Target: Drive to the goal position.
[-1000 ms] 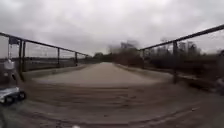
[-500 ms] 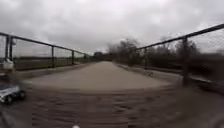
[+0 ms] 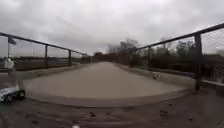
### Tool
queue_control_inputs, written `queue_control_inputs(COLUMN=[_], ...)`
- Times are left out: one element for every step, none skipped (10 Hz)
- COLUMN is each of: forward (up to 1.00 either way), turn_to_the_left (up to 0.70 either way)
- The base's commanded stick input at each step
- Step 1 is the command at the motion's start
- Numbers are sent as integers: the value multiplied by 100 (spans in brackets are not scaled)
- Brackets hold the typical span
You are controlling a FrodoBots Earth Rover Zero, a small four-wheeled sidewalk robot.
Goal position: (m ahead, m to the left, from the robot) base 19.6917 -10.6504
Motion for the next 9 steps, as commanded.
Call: queue_control_inputs(forward=[100,100,100,100,100,100,100,100,100], turn_to_the_left=[6,9,9,11,8,2,0,0,0])
